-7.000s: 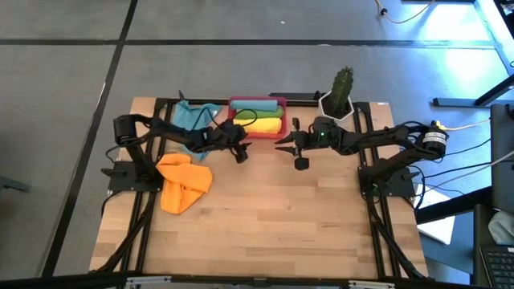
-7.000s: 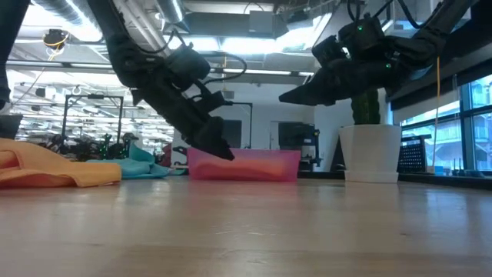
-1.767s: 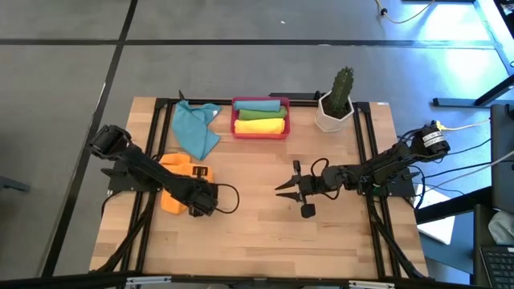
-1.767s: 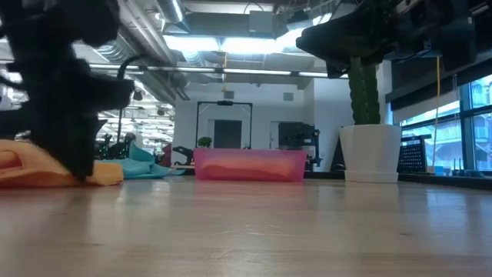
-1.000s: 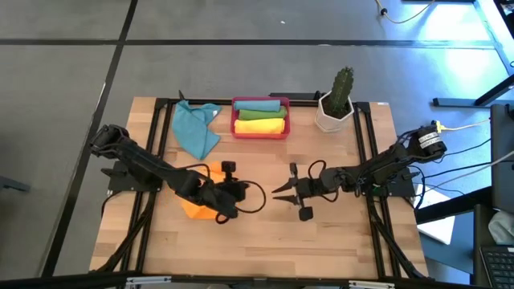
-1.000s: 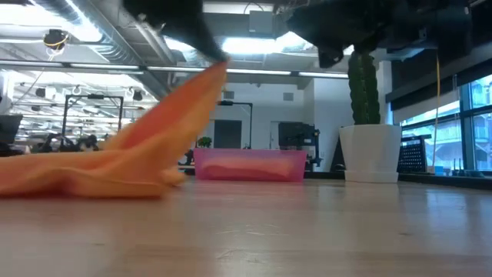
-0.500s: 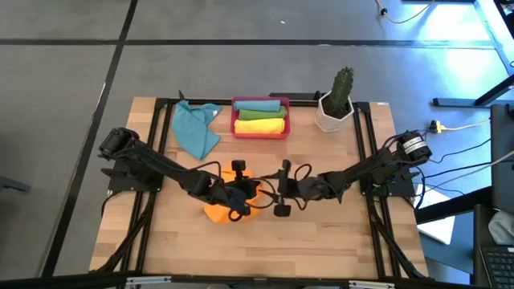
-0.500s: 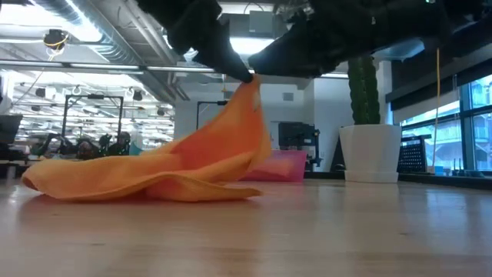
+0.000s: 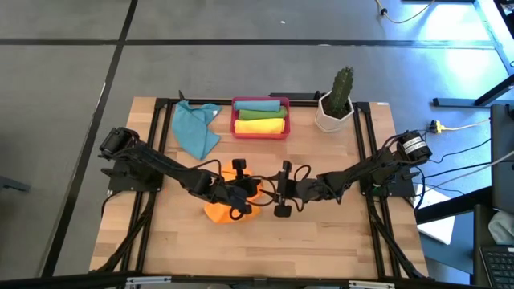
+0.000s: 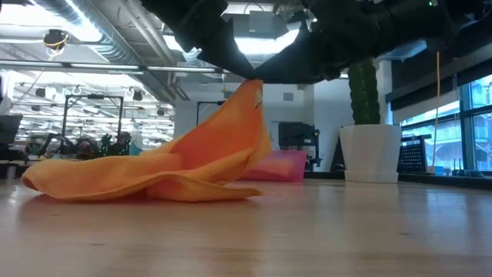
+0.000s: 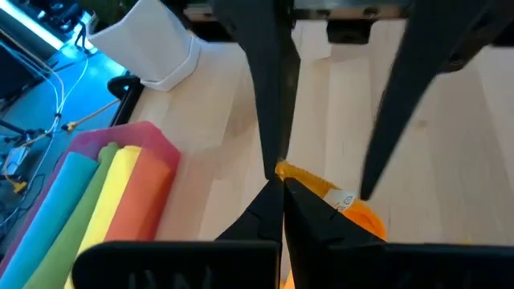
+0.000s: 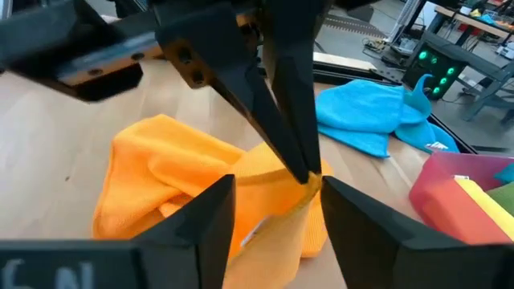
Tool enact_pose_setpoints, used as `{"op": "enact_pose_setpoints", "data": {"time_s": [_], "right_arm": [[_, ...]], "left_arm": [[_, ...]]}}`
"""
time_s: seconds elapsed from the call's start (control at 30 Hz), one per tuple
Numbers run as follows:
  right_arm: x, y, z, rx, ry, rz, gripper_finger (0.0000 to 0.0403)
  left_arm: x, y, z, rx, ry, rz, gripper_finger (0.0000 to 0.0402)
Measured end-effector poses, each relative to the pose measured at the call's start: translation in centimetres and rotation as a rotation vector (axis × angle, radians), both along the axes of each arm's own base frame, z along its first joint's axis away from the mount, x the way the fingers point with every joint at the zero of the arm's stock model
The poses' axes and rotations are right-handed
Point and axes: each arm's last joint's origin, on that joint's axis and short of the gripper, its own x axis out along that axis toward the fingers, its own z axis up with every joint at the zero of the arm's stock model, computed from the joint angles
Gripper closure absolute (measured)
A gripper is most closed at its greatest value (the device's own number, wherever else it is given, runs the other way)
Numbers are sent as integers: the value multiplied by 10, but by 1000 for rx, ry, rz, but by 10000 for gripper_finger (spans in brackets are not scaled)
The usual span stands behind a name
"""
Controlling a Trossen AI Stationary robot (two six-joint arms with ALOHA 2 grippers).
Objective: Roll microfiber towels into tight, uniform cylinder then place into a basket
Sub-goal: Roll the orange towel
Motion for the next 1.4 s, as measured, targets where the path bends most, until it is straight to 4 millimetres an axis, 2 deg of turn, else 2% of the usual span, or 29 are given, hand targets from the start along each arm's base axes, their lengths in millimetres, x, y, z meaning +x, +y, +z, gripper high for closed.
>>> {"op": "enact_pose_setpoints", "data": {"time_s": [0.23, 0.53, 0.73, 0.9, 1.1, 1.2, 1.27, 1.4], "right_arm": [[-1, -3, -3, -31, 29, -51, 288], [-2, 1, -3, -100, 47, 4, 393], [-3, 0, -2, -114, 39, -57, 395], [-3, 0, -2, -95, 31, -79, 396], [-3, -1, 0, -75, 12, -105, 399], [-6, -2, 13, -61, -43, -123, 399], [-9, -4, 26, -74, -81, -152, 398], [-16, -7, 49, -118, -146, -167, 399]], "left_arm": [[0, -2, 0, -18, 11, -44, 401], [0, -2, 0, -22, 12, -49, 401], [-5, -1, -1, 12, 73, -70, 387], [-27, -2, 4, 21, 183, -29, 336], [-47, -7, -14, -15, 262, 108, 285], [-61, -8, -35, -9, 314, 130, 274], [-67, -9, -43, -8, 312, 150, 271], [-77, -18, -41, 0, 262, 186, 271]]}}
